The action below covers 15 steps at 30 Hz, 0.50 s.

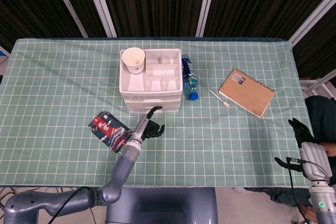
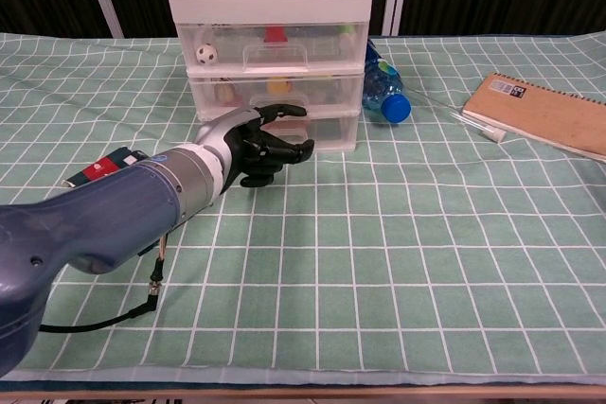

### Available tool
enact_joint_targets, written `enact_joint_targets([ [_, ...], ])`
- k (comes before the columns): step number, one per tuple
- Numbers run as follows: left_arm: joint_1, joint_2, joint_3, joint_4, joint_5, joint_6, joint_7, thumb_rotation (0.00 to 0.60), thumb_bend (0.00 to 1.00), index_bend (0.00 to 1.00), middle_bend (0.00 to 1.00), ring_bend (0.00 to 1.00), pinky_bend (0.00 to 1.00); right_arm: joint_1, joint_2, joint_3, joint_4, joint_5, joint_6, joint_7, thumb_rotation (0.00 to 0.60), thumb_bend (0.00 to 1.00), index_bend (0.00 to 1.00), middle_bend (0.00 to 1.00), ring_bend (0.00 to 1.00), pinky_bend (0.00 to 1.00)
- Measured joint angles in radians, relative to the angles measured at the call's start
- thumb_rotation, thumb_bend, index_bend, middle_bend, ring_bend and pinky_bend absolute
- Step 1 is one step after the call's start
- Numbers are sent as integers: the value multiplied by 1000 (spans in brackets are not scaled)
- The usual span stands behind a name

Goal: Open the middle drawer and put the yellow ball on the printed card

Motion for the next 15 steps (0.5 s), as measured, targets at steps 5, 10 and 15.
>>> enact_joint_targets([
  [5,35,31,41,-52,16,8,-1,600,464,191,990,1000,1000,-1,0,0,-2,-1,2,-2,600,40,0,0,0,221],
  [10,63,55,77,-83,41,19,-4,600,468,192,990,1000,1000,-1,0,0,-2,0,2,-4,600,40,0,0,0,221],
  [15,85,76,112,-114,85,39,1,600,469,192,990,1000,1000,-1,0,1,-3,1,1,-3,600,40,0,0,0,221],
])
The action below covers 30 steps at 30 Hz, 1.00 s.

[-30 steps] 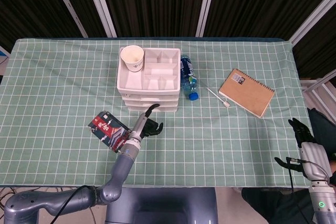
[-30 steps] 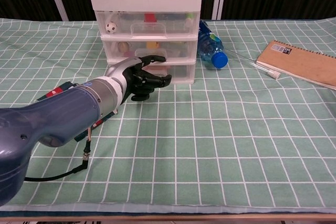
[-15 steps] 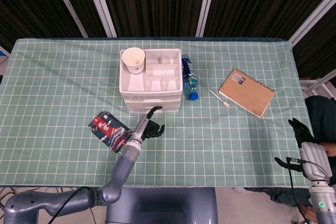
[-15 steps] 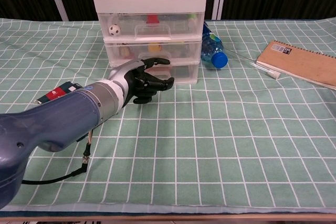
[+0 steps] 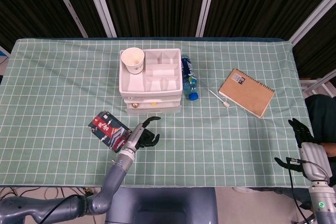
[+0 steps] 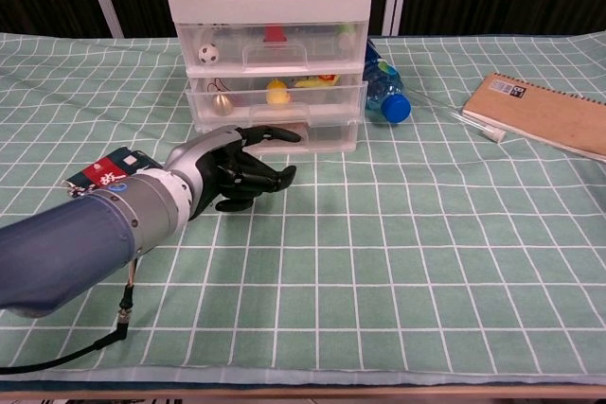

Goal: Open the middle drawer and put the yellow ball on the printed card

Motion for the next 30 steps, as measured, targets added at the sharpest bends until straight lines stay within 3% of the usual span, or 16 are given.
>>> enact_joint_targets([
  [7,15,28,60,-28,144,88,95,600,470,193,991,1000,1000,0,0,0,0,0,0,1,600,40,0,0,0,221],
  [14,3,46,72,-49,208,179,280,600,470,191,995,1000,1000,0,0,0,-2,1,-1,2,600,41,0,0,0,221],
  [21,-24,69,40,-84,168,235,497,600,469,192,996,1000,1000,0,1,0,-3,2,-3,1,600,41,0,0,0,221],
  [30,-32,87,22,-97,87,260,575,600,469,211,999,1000,1000,0,3,0,-6,6,-7,2,600,41,0,0,0,221],
])
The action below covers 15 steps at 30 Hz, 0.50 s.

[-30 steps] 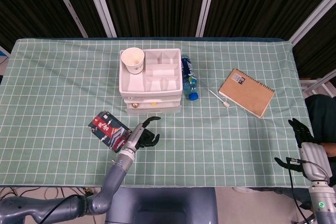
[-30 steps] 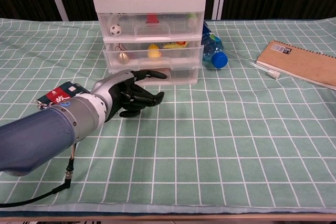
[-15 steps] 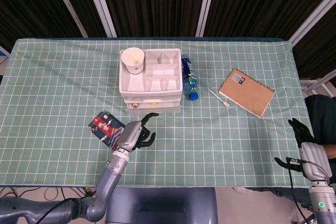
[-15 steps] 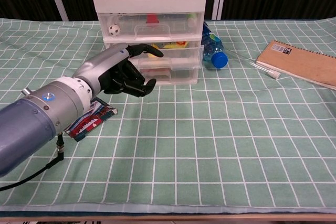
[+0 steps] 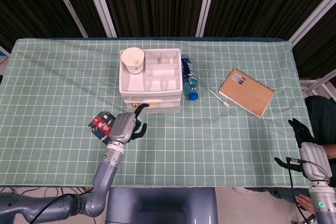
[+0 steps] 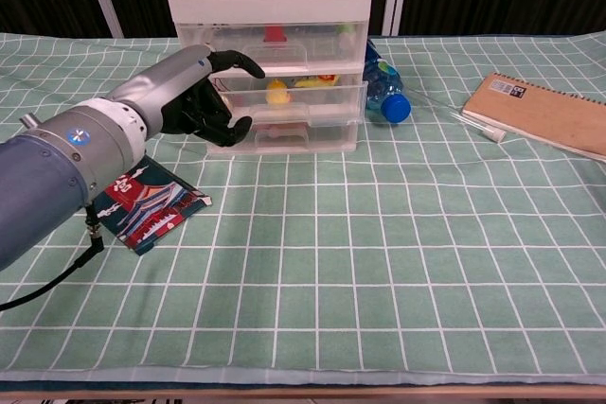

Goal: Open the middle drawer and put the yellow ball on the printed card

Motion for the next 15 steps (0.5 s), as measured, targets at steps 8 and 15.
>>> enact_joint_targets([
  [8,-7,9,-14,-20,-93,-3,50,600,469,254,1000,1000,1000,0,2,0,-5,4,-3,-1,600,42,0,0,0,221],
  [15,-8,26,-16,-69,-136,6,71,600,469,400,1000,1000,1000,-1,2,0,-6,3,-2,1,600,42,0,0,0,221],
])
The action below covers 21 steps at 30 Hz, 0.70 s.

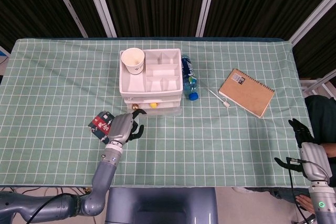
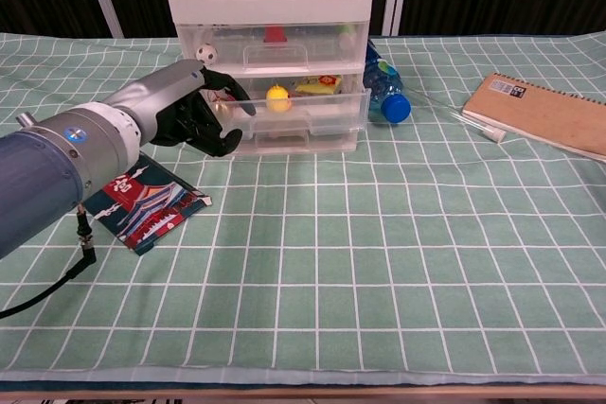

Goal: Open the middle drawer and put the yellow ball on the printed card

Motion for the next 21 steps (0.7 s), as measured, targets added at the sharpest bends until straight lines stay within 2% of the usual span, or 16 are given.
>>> enact_joint_targets([
  [7,16,40,28,-64,-10,12,4,600,470,432,1000,1000,1000,-1,0,0,-1,0,1,-1,600,42,0,0,0,221],
  [21,48,117,87,-180,-6,30,6,600,470,433,1000,1000,1000,-2,-1,1,-3,1,3,-1,600,42,0,0,0,221],
])
